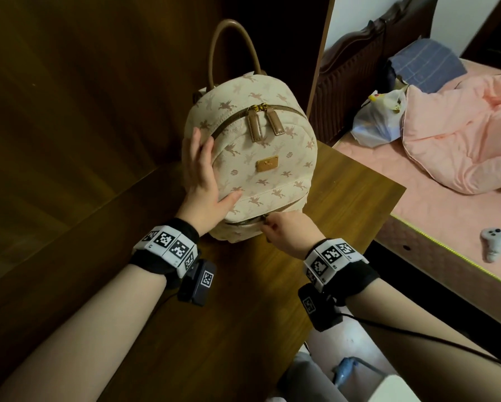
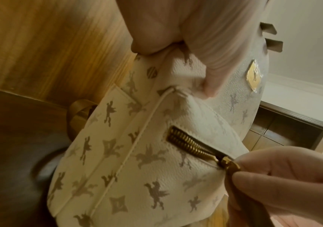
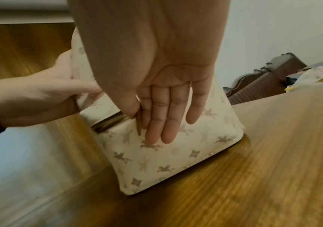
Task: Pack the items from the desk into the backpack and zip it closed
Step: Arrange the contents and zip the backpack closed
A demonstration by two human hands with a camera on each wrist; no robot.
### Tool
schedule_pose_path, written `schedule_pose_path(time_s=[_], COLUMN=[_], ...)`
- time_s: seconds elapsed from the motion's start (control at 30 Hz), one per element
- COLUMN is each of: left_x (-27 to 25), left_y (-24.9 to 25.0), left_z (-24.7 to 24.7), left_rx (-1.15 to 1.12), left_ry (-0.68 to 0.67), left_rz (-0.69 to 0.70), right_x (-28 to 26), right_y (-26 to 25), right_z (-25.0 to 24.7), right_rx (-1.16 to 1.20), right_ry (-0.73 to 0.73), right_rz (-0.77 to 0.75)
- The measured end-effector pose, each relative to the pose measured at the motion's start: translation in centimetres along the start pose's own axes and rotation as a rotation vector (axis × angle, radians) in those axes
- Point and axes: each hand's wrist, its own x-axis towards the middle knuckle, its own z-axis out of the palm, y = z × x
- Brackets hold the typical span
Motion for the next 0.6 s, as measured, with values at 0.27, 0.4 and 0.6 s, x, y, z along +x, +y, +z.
schedule_pose_path(time_s=[0.27,0.4,0.6], left_x=[-0.2,-0.4,-0.8], left_y=[-0.7,-1.6,-1.7], left_z=[-2.4,-3.1,-2.4], left_rx=[0.218,0.302,0.29], left_ry=[-0.184,-0.19,-0.159], left_rz=[0.056,0.141,0.163], right_x=[0.3,-0.2,0.4], right_y=[-2.8,-3.4,-4.7], right_z=[3.0,3.4,3.9], right_rx=[0.102,0.12,0.034], right_ry=[-0.024,0.0,-0.02], right_rz=[-0.088,-0.124,-0.168])
